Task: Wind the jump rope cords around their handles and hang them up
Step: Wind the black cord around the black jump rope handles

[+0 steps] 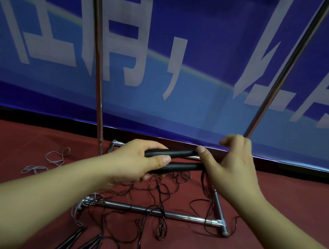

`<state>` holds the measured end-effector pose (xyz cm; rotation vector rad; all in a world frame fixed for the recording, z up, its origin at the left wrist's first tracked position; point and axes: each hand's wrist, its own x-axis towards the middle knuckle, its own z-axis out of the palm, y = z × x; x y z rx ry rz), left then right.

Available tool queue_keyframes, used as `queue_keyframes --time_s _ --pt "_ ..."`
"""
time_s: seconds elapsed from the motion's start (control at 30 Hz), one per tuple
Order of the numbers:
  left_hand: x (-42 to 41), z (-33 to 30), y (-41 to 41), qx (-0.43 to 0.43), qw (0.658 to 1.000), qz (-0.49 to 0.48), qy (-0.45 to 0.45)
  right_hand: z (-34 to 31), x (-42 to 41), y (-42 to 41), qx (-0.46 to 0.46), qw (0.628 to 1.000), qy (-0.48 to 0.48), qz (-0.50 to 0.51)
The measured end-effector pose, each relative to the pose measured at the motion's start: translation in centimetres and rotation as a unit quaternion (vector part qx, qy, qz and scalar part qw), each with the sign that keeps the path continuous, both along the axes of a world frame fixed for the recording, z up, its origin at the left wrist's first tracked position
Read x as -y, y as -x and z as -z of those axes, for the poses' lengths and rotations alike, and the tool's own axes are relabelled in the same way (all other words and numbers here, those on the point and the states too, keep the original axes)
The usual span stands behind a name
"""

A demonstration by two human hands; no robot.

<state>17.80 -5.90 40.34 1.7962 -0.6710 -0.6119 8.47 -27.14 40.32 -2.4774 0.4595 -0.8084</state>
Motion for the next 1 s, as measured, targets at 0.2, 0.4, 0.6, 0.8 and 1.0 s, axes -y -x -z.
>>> queue_keyframes --time_s 0.2,0.4,0.6,0.8,1.0 --pt "-0.8 -0.2 -0.7 0.035 0.998 0.028 -0.031 1.2 -0.2 0.5 -0.202 0.945 -0.115 -0.230" --pt "-1.6 0.0 -1.8 -0.067 0.993 -0.092 0.024 1.1 -1.8 0.6 -0.214 0.897 -0.292 -0.255" --pt "0.2 0.3 -1.5 -0.207 0.936 -0.217 0.183 1.5 -2.8 0.0 -0.162 0.894 -0.369 -0.196" --pt "1.8 1.5 0.7 -0.280 0.951 -0.086 0.095 1.5 -3.8 -0.8 -0.107 0.877 -0.435 -0.174" --pt "2.7 2.0 0.3 -0.304 0.924 -0.140 0.183 1.5 -5.4 -1.3 -0.188 0.847 -0.434 -0.243"
